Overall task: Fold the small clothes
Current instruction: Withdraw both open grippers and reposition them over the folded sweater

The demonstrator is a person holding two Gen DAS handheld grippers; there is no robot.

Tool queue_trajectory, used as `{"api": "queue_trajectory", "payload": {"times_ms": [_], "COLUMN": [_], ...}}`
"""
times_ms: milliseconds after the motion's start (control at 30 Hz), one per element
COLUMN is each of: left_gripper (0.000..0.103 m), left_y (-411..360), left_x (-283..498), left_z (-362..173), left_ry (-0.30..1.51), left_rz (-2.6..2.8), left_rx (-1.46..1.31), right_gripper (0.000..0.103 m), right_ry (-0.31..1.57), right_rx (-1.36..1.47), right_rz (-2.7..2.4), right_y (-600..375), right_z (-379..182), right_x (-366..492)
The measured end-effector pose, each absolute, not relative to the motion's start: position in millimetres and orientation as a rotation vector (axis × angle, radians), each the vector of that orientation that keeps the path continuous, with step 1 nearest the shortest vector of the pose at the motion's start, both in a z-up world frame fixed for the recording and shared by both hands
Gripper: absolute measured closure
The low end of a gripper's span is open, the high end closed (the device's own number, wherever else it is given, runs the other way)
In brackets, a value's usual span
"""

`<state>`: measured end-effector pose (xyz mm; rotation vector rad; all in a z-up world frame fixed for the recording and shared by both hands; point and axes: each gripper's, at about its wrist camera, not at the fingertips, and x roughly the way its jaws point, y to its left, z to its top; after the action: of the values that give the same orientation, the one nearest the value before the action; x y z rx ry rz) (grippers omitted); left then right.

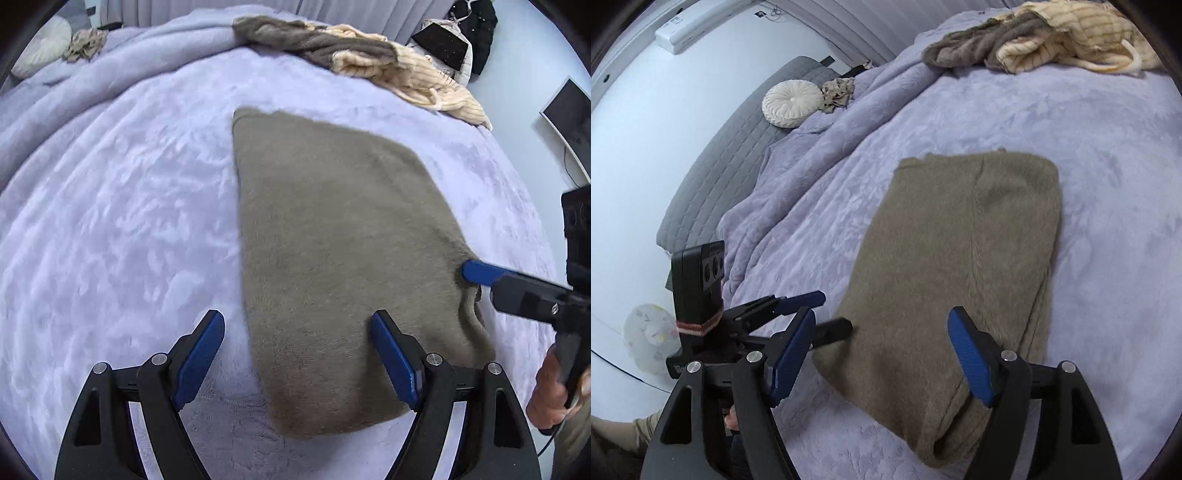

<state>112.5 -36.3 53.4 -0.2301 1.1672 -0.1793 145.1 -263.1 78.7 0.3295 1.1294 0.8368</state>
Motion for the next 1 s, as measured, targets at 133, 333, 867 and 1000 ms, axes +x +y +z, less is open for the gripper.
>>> {"api": "queue_trajectory", "payload": {"times_ms": [133, 333, 867, 1000], "left_gripper": [0.014, 0.014, 0.014, 0.014], "left_y": [-31, 0, -34, 8], "left_x": [107, 77, 41, 38], "left_z": [40, 69, 36, 26], "left_ry": [1.192, 1.138, 1.124, 1.171], "left_rz": [-0.191, -0.179, -0.096, -0.093], "left_rx": [-0.267, -0.310, -0.042, -0.260], "right_gripper": [0.053, 0.038, 0.034, 0.034], "right_ry": [1.167, 1.111, 1.104, 1.111], "right_rx": [0.382, 0.216, 0.274, 0.292], "right_rz": [0.736, 0.569, 0.658, 0.597], "right_y": [-287, -295, -257, -271], "right_z": [47, 79, 63, 56], "right_x": [140, 115, 62, 68]}}
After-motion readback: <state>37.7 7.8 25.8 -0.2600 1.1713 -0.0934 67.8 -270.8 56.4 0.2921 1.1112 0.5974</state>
